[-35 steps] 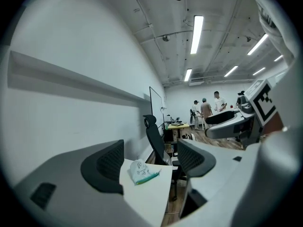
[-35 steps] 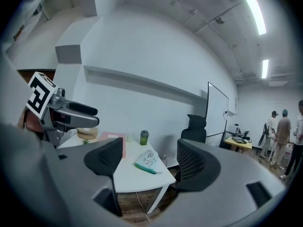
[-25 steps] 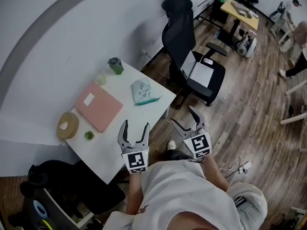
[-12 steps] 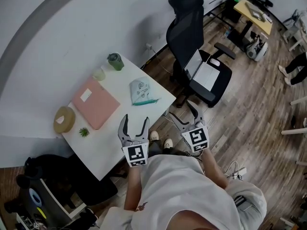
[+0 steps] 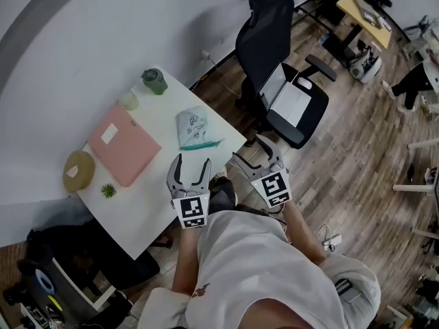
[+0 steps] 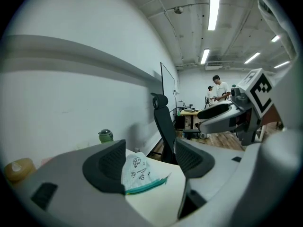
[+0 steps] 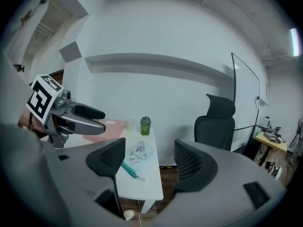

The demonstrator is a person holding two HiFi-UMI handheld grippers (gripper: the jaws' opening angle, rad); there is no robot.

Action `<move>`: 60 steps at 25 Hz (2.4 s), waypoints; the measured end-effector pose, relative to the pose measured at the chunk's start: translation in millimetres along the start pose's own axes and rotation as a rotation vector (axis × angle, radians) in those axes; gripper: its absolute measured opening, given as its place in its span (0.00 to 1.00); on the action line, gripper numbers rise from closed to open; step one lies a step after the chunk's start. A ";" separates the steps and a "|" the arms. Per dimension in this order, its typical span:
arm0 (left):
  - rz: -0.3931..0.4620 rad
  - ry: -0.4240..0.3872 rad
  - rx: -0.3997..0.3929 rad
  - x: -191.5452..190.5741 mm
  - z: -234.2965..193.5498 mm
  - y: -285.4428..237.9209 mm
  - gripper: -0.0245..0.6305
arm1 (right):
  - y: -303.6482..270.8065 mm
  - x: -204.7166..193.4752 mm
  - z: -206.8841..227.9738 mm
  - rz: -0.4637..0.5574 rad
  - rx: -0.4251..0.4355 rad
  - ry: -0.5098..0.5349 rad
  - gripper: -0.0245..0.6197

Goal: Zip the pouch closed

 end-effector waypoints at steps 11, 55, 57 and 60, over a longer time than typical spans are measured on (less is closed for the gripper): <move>-0.178 0.065 -0.086 -66.3 -24.1 -71.4 0.48 | -94.2 -59.7 7.3 -0.241 0.133 0.076 0.51; -0.499 0.198 0.042 -194.0 67.4 -141.6 0.26 | -155.4 -192.8 -23.5 -0.431 0.867 0.473 0.05; -0.503 0.203 0.048 -196.3 68.0 -142.4 0.26 | -154.5 -192.3 -25.0 -0.426 0.882 0.470 0.05; -0.513 0.205 0.047 -200.4 66.3 -144.0 0.25 | -155.2 -191.1 -26.9 -0.421 0.893 0.456 0.05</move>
Point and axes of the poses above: the fingertips, and each gripper's own axes: y backward along the fingers, z to its right, x out of its top, the point moved 1 cm from there along y, backward along the fingers, and after that the axes turned 1 degree about x, right-handed, at the moved point
